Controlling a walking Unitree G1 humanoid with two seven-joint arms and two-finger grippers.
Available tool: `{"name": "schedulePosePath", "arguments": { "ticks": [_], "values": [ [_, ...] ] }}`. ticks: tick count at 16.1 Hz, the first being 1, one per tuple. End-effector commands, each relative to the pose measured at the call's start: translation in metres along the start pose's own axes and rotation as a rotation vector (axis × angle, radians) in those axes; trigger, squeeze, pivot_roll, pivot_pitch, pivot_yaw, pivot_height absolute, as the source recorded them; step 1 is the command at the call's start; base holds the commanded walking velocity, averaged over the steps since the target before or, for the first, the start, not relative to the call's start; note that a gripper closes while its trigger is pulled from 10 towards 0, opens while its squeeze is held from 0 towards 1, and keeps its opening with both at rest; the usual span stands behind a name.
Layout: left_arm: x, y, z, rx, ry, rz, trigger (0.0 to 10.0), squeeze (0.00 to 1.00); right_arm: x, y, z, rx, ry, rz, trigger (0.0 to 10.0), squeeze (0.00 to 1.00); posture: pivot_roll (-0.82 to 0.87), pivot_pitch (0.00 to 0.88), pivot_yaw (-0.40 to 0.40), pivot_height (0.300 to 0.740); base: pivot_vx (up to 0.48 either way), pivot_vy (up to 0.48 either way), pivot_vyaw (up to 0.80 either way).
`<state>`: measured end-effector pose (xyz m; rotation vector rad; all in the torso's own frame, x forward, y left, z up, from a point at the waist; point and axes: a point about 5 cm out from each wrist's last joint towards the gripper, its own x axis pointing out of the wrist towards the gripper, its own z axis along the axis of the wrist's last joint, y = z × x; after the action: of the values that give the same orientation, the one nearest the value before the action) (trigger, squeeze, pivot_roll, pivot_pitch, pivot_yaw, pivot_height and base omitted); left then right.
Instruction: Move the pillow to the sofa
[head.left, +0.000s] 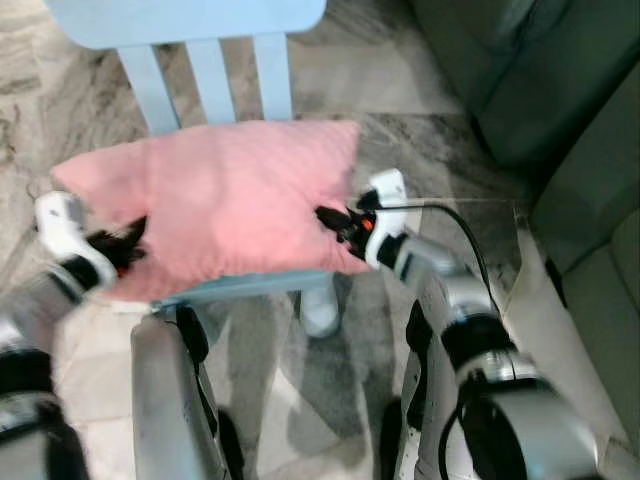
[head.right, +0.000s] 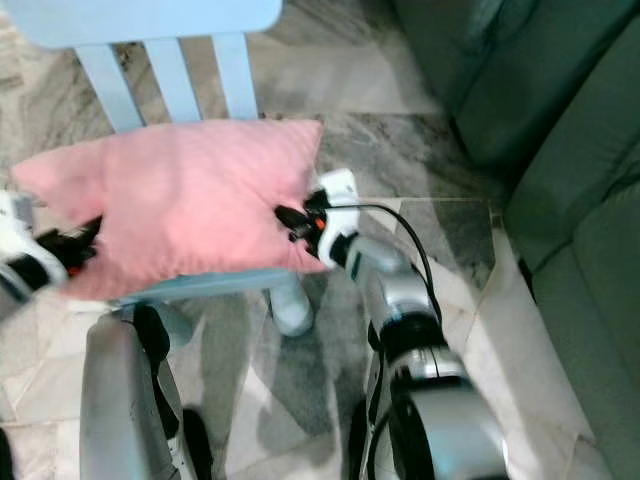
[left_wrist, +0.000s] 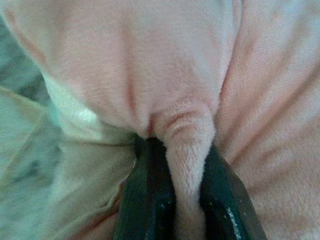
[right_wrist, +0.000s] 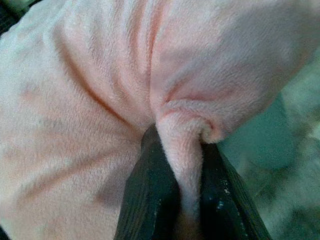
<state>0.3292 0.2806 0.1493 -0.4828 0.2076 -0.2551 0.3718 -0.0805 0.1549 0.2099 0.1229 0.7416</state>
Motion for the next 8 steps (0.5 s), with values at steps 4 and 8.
{"name": "schedulePosePath", "arguments": {
  "ticks": [4,8],
  "values": [
    [0.011,-0.012,-0.058,0.007,-0.023,0.088,0.0,0.00,-0.039,-0.019,-0.027,-0.003,-0.055,-0.233,0.0,0.00,0.03,0.000,-0.016,0.345,0.000,0.000,0.00],
    [0.023,-0.038,-0.085,0.135,-0.135,0.256,1.8,0.00,-0.066,-0.018,-0.036,-0.052,-0.110,-0.430,0.0,0.00,0.00,0.000,0.007,0.345,0.000,0.000,0.00]
  ]
}}
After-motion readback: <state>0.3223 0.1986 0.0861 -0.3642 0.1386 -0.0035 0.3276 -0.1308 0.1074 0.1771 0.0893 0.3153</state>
